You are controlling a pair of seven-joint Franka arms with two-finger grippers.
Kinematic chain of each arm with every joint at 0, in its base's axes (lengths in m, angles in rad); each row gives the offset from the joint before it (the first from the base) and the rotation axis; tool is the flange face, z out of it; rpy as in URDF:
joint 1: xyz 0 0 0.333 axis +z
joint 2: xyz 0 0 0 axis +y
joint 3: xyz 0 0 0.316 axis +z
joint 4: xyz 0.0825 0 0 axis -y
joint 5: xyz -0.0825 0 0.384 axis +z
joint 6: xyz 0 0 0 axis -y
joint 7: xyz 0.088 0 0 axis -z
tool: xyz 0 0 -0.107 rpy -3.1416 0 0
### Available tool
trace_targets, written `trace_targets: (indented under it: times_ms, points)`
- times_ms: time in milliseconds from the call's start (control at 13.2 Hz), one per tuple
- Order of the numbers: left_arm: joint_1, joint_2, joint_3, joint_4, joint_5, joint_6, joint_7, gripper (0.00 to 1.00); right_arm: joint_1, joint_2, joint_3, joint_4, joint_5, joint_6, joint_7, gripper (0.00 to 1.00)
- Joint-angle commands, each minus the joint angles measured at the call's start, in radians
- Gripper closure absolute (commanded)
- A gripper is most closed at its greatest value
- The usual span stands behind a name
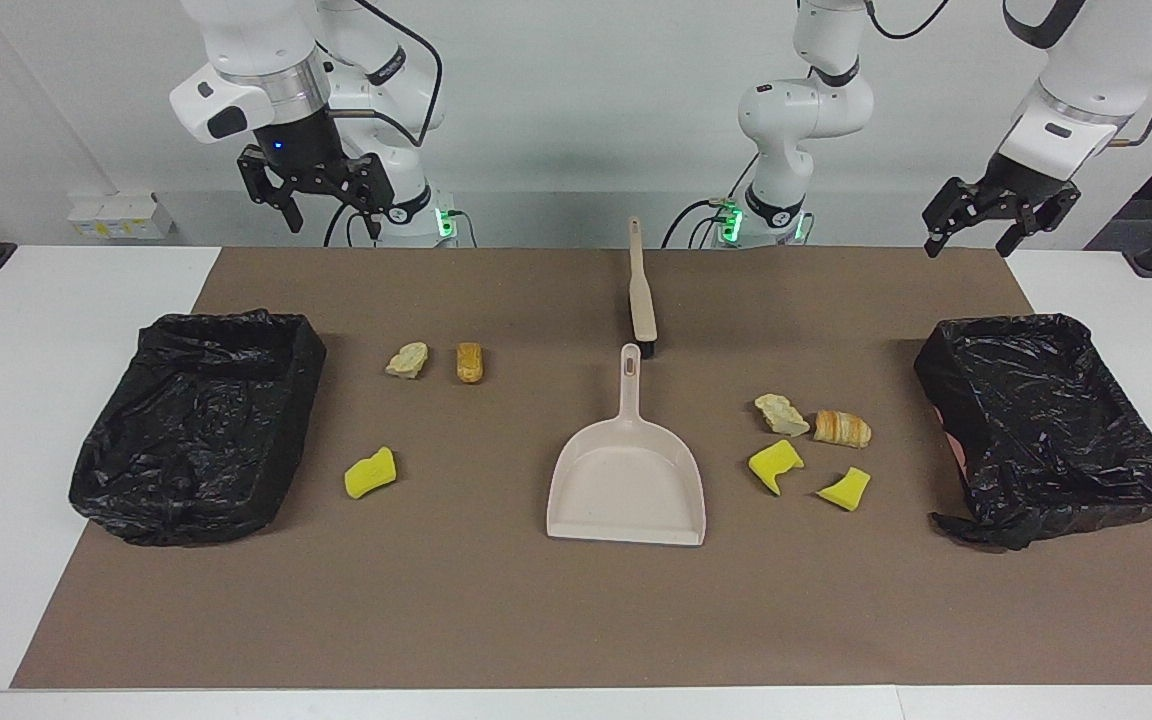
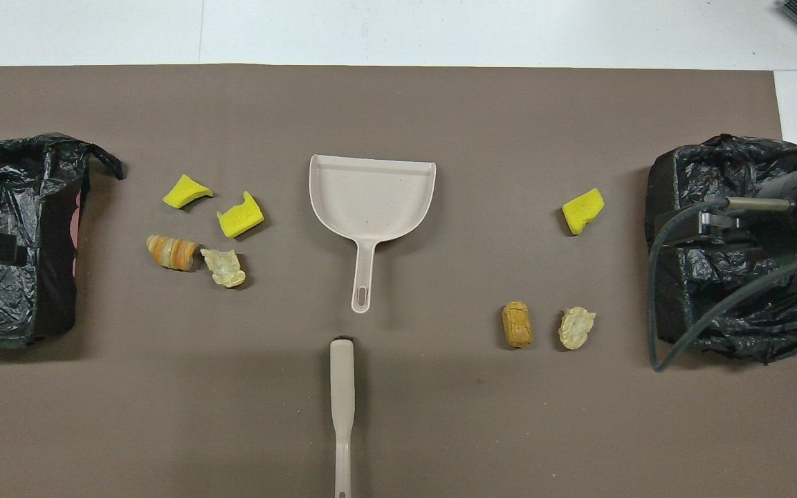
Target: Sweep and dump trash in bin
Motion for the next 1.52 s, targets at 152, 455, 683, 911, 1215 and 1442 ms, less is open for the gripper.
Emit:
trace_targets:
  times_ms: [152, 455, 683, 911, 1215, 1442]
  points:
    - [0.011, -0.006, -0.007, 0.007, 0.011, -0.012, -0.006, 0.00, -0.006, -0.020, 0.003, -0.023, 0.007, 0.010, -0.008, 0.00]
    - [0.011, -0.006, -0.007, 0.008, 0.011, -0.014, -0.006, 0.00, -0.012, -0.021, -0.001, -0.023, 0.010, 0.002, -0.007, 0.00]
    - [0.011, -0.006, -0.007, 0.008, 0.011, -0.012, -0.006, 0.00, -0.022, -0.021, -0.012, -0.023, 0.021, 0.005, -0.016, 0.00]
    - [0.011, -0.006, -0.007, 0.008, 0.011, -0.012, -0.006, 0.00, -0.022, -0.020, -0.012, -0.024, 0.019, 0.007, -0.017, 0.00]
    - [0.011, -0.006, -0.007, 0.008, 0.011, -0.014, -0.006, 0.00, -0.022, -0.021, -0.011, -0.024, 0.021, 0.001, -0.017, 0.00]
    - [0.011, -0.006, -0.007, 0.008, 0.011, -0.012, -0.006, 0.00, -0.020, -0.023, -0.009, -0.024, 0.019, 0.004, -0.017, 0.00]
